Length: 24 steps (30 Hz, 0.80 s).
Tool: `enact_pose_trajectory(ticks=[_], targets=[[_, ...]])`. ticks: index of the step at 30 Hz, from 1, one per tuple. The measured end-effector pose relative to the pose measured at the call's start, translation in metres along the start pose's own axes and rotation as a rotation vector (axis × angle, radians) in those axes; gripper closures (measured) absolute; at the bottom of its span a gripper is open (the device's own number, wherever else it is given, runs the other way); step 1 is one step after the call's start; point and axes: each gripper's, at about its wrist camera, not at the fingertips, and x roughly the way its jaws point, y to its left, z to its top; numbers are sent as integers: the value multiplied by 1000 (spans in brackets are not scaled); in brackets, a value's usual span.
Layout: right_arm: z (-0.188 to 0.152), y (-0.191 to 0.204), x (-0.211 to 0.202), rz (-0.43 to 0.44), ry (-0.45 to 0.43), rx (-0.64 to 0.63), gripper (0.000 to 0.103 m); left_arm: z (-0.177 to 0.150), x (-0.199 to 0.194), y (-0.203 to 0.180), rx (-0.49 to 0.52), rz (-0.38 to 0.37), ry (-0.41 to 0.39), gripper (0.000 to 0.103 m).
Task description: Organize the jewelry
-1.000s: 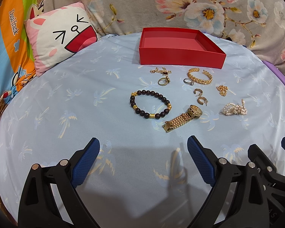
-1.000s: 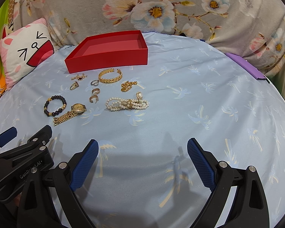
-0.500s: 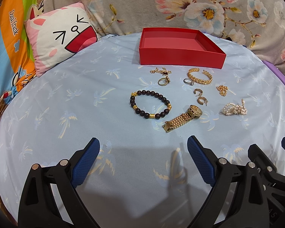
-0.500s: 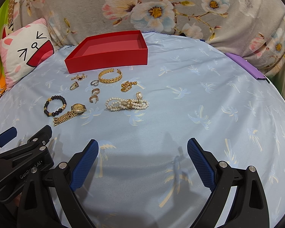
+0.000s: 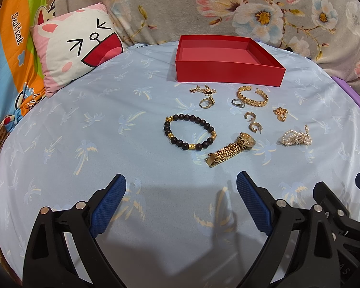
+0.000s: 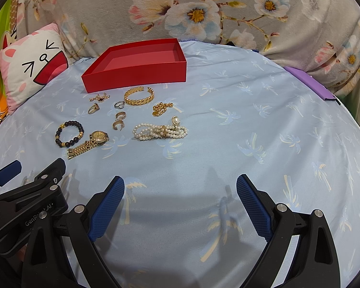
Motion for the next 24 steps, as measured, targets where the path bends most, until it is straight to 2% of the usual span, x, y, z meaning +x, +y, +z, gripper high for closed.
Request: enact_pose_trajectory(ticks=[24], targets=[[0, 2, 2, 14, 6, 7, 10, 0, 0, 1, -3, -9, -1, 12]])
